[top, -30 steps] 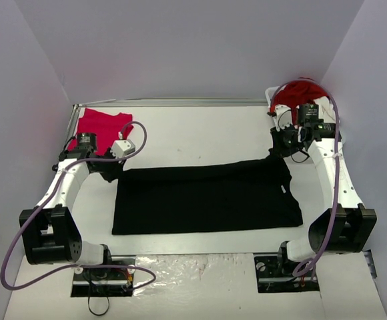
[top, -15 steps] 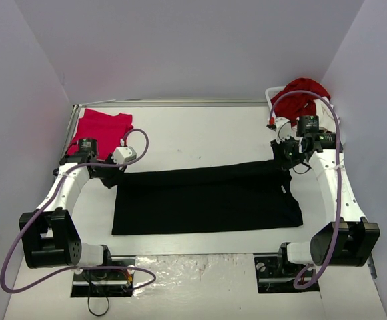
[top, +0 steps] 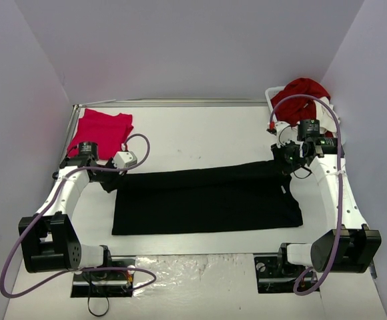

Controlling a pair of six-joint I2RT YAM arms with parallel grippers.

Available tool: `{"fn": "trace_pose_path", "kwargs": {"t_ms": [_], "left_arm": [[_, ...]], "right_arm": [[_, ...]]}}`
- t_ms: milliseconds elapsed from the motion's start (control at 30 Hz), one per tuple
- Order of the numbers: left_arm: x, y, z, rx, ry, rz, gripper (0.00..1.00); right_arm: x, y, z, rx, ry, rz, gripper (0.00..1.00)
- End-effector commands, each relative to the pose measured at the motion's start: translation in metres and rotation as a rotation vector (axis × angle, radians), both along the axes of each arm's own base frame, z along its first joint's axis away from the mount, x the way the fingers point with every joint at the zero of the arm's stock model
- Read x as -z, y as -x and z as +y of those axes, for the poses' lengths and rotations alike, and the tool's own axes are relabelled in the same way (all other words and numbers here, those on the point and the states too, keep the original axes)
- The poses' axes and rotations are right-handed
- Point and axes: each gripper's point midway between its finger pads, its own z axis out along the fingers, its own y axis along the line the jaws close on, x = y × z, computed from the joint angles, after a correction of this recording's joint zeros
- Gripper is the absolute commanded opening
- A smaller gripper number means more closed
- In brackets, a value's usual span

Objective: Fold and stack the t-shirts
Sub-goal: Fold the other side of the tshirt into a rectangle

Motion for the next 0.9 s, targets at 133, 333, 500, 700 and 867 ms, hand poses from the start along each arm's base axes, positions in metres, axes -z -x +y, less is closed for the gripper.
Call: {"fn": "trace_pose_path", "kwargs": {"t_ms": [133, 333, 500, 700, 867], "left_arm": [[-0.005, 0.012, 0.004, 0.032, -0.026, -0.022, 0.02], [0.004, 0.017, 0.006, 0.034, -0.038, -0.007, 0.02], [0.008, 0.024, 0.005, 0.049, -0.039, 0.007, 0.26], [0.01, 0.049, 0.006, 0.184, -0.072, 0.054, 0.49], [0.004, 0.056, 0.012, 0.208, -0.11, 0.071, 0.49]], "right_arm": [[0.004, 0.027, -0.001, -0.018, 0.01, 0.055, 0.0], [0.009, 0.036, 0.0, -0.028, 0.009, 0.079, 0.0], [0.018, 0.043, 0.0, -0.046, 0.014, 0.12, 0.01], [0.028, 0.067, 0.002, -0.108, 0.012, 0.217, 0.37], [0.028, 0.074, -0.001, -0.13, 0.03, 0.238, 0.44]]}}
